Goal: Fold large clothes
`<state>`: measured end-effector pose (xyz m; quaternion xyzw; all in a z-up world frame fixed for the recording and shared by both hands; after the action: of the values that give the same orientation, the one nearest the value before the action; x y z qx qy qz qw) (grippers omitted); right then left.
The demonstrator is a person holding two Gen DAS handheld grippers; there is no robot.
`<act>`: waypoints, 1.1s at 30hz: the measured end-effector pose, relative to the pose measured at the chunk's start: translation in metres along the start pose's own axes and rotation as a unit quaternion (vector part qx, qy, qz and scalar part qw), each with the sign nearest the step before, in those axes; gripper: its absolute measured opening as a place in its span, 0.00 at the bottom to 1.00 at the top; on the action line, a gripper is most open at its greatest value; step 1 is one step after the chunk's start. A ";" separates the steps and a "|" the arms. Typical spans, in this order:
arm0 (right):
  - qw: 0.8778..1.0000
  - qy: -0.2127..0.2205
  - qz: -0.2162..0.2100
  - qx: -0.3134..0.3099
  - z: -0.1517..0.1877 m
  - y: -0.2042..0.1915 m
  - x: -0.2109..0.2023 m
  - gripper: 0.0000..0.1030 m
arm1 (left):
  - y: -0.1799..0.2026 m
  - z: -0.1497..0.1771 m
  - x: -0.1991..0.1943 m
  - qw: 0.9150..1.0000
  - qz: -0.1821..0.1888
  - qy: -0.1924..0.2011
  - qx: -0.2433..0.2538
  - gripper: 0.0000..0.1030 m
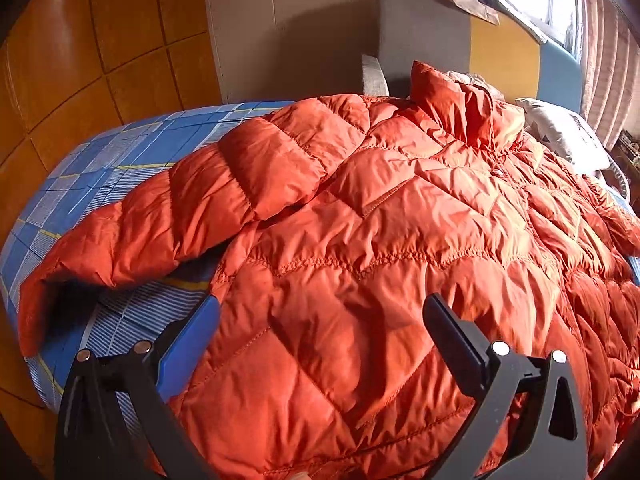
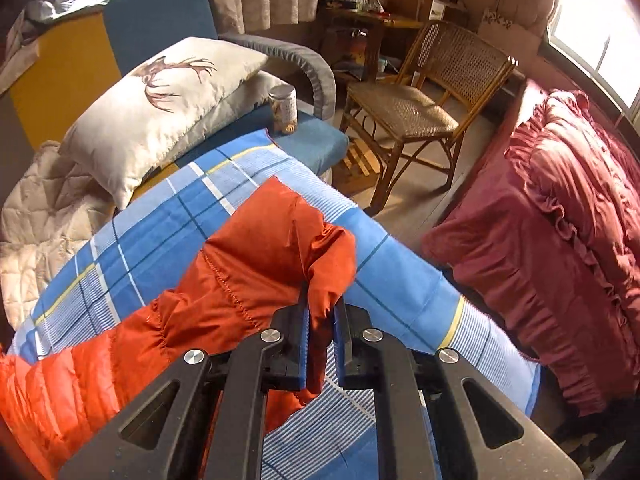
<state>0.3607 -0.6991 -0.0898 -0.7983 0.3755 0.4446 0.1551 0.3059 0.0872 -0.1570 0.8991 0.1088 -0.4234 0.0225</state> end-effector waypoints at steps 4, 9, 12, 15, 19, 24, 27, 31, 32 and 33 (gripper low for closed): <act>0.999 0.035 -0.014 -0.014 -0.009 -0.023 -0.037 0.09 | -0.008 0.005 -0.008 1.000 0.002 0.006 0.003 0.98; 0.992 0.076 -0.074 -0.067 -0.002 -0.094 -0.092 0.09 | -0.018 0.010 -0.015 1.000 0.015 0.008 -0.008 0.98; 0.982 0.093 -0.124 -0.106 0.017 -0.153 -0.126 0.09 | -0.023 0.012 -0.018 1.000 0.018 0.011 -0.006 0.98; 0.968 0.097 -0.179 -0.148 0.051 -0.216 -0.155 0.09 | -0.026 0.014 -0.020 1.000 0.020 0.007 -0.006 0.98; 0.946 0.088 -0.237 -0.204 0.111 -0.297 -0.186 0.09 | -0.036 0.016 -0.025 0.999 0.028 0.009 -0.020 0.98; 0.918 0.064 -0.281 -0.272 0.194 -0.379 -0.211 0.09 | -0.043 0.020 -0.026 0.998 0.046 0.002 -0.033 0.98; 0.905 0.046 -0.298 -0.299 0.241 -0.418 -0.219 0.09 | -0.048 0.021 -0.026 0.997 0.058 0.001 -0.048 0.98; 0.886 0.023 -0.323 -0.332 0.294 -0.462 -0.230 0.09 | -0.058 0.018 -0.028 0.995 0.069 0.007 -0.073 0.97; 0.881 0.018 -0.327 -0.340 0.306 -0.471 -0.232 0.09 | -0.060 0.017 -0.028 0.995 0.070 0.009 -0.077 0.96; 0.876 0.013 -0.332 -0.349 0.319 -0.480 -0.235 0.09 | -0.063 0.016 -0.029 0.994 0.070 0.011 -0.083 0.96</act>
<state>0.4493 -0.0835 -0.1150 -0.8841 -0.0889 0.4588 0.0002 0.2626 0.1418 -0.1420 0.9043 0.0806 -0.4001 0.1250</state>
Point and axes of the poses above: each gripper's, at about its wrist camera, not at the fingertips, and x roughly the way its jaws point, y to its right, z to its underside, the point moved 9 cm from there along x, roughly the way its jaws point, and after that the axes turned 2 degrees about -z, right-handed, at the moved point
